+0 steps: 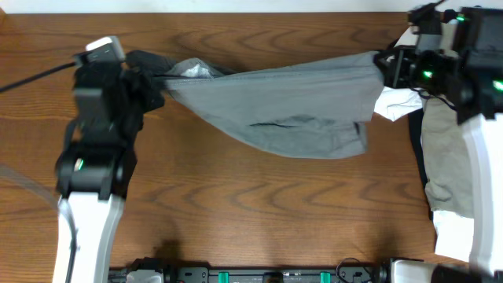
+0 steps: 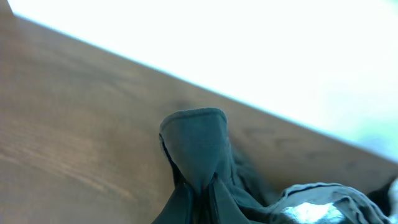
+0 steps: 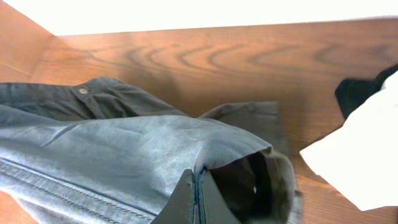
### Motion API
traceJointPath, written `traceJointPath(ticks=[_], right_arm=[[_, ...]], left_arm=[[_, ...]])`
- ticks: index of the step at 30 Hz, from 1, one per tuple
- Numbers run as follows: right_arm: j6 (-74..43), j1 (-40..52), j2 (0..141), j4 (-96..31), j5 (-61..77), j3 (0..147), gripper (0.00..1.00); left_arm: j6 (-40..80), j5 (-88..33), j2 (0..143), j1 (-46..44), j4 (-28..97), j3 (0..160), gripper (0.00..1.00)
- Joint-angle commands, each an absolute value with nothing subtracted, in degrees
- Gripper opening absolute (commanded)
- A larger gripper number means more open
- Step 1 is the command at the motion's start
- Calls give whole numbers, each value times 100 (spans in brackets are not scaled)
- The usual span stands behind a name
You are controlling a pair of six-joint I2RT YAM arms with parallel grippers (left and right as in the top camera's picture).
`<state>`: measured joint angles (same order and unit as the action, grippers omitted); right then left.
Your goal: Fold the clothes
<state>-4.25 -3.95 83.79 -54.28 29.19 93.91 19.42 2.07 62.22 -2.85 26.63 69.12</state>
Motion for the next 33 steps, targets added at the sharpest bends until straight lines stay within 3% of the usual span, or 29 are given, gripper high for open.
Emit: traceJointPath(ticks=[1, 18, 26, 33], right_arm=[[-200, -792, 7990, -5527, 2250, 9553, 1], [-115, -834, 5699, -6768, 1509, 10285, 1], [-117, -834, 5599, -6965, 1369, 10720, 1], [-62, -823, 6431, -6967, 1656, 10713, 1]], left_arm=[[1787, 952, 5581, -93, 2624, 7087, 6], [2174, 952, 2851, -93, 2580, 7094, 6], [2169, 954, 2827, -93, 2639, 7172, 6], [2169, 956, 3651, -93, 3041, 7170, 6]])
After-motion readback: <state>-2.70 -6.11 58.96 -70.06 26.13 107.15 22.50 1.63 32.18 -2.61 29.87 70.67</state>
